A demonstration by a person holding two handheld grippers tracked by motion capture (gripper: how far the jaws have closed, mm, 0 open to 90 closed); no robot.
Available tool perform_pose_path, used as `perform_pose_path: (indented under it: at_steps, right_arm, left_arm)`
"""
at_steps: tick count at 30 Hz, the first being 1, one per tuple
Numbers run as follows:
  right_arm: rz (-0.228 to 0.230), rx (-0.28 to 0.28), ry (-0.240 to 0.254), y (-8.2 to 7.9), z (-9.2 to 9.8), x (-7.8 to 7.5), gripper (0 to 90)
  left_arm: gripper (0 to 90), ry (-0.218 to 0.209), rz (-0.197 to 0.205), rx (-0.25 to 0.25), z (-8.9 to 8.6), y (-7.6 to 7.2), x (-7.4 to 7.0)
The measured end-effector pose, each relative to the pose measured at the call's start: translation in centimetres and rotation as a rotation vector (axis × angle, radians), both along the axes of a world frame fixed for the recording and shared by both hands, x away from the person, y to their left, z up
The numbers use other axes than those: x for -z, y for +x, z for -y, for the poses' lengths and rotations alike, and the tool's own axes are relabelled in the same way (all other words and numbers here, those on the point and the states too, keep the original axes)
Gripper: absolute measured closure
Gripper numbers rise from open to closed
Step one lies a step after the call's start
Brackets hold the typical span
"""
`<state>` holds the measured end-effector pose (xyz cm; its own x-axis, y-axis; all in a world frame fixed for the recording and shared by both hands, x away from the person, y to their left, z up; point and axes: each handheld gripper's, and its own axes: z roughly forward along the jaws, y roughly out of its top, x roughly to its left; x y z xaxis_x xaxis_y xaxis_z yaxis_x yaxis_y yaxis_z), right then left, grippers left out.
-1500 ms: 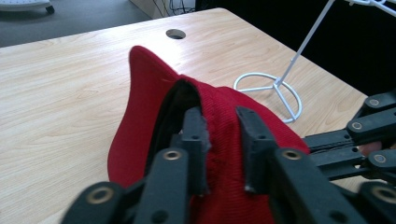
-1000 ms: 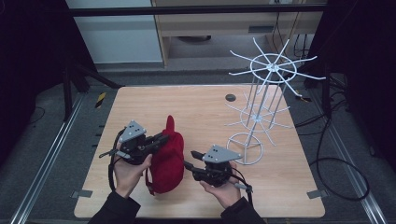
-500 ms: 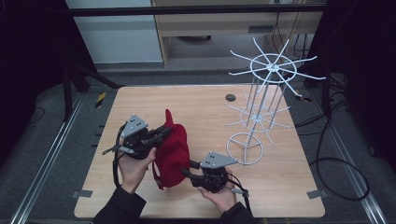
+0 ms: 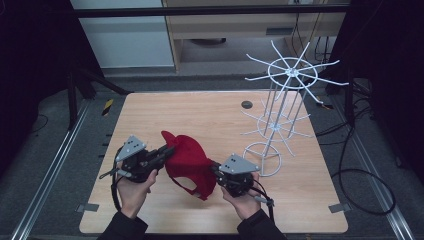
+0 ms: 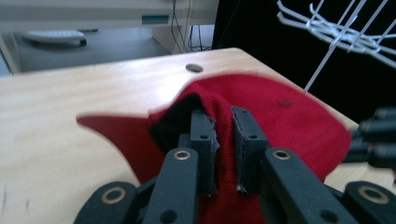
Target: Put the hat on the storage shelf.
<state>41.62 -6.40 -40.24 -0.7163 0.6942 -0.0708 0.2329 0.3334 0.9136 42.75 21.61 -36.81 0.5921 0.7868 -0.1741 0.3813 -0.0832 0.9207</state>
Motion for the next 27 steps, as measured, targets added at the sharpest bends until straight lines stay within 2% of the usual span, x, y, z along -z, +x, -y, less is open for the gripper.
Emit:
perform_pose_path:
  at_steps: [2, 3, 5, 7, 9, 10, 11, 12, 13, 18, 22, 23, 24, 26, 27]
  right_arm:
    - [-0.024, -0.054, -0.013, 0.2, -0.8, -0.3, 83.5]
    - [-0.024, -0.054, -0.013, 0.2, -0.8, -0.3, 83.5]
    - [-0.054, -0.106, -0.013, 0.3, -1.8, -0.2, 80.4]
    - [-0.066, -0.117, -0.017, 0.3, -2.2, 0.0, 79.1]
    - [-0.085, -0.133, -0.039, 0.5, -3.2, 0.8, 76.5]
    - [-0.091, -0.134, -0.055, 0.6, -3.9, 1.4, 76.3]
    - [-0.098, -0.136, -0.062, 0.6, -4.3, 1.7, 76.3]
    - [-0.106, -0.139, -0.066, 0.7, -4.7, 2.1, 76.7]
    - [-0.113, -0.138, -0.072, 0.8, -4.9, 2.4, 76.8]
    - [-0.132, -0.102, -0.089, 1.6, -5.7, 3.6, 75.0]
    - [-0.136, -0.09, -0.092, 1.8, -5.8, 4.2, 72.4]
    - [-0.134, -0.082, -0.092, 1.9, -5.7, 4.3, 69.1]
    - [-0.134, -0.082, -0.092, 1.9, -5.7, 4.3, 69.1]
    - [-0.124, -0.069, -0.096, 2.0, -5.4, 4.4, 64.8]
    - [-0.127, -0.068, -0.092, 2.0, -5.3, 4.4, 62.9]
  left_arm:
    - [80.0, -0.014, -0.014, -0.008, -0.9, -0.6, 0.8]
    - [80.0, -0.01, -0.021, -0.011, -1.4, -1.0, 1.2]
    - [79.6, 0.015, -0.032, -0.021, -2.2, -1.7, 1.8]
    - [79.5, 0.034, -0.052, -0.037, -3.1, -2.4, 2.7]
    - [79.2, 0.05, -0.097, -0.062, -4.0, -2.8, 4.1]
    - [79.2, 0.055, -0.106, -0.066, -4.2, -2.8, 4.4]
    - [79.1, 0.063, -0.145, -0.081, -4.7, -2.7, 5.7]
    - [79.1, 0.063, -0.145, -0.081, -4.7, -2.7, 5.7]
    - [78.9, 0.065, -0.191, -0.087, -5.0, -2.5, 7.0]
    - [76.9, 0.135, -0.239, -0.091, -4.4, -2.2, 8.8]
    - [73.1, 0.18, -0.232, -0.093, -4.1, -2.3, 9.3]
    - [67.5, 0.195, -0.225, -0.097, -4.2, -2.4, 9.3]
    - [67.5, 0.208, -0.212, -0.101, -4.4, -2.6, 9.2]
    - [57.8, 0.209, -0.191, -0.105, -4.8, -3.0, 9.0]
    - [56.0, 0.213, -0.17, -0.092, -5.2, -3.3, 8.7]
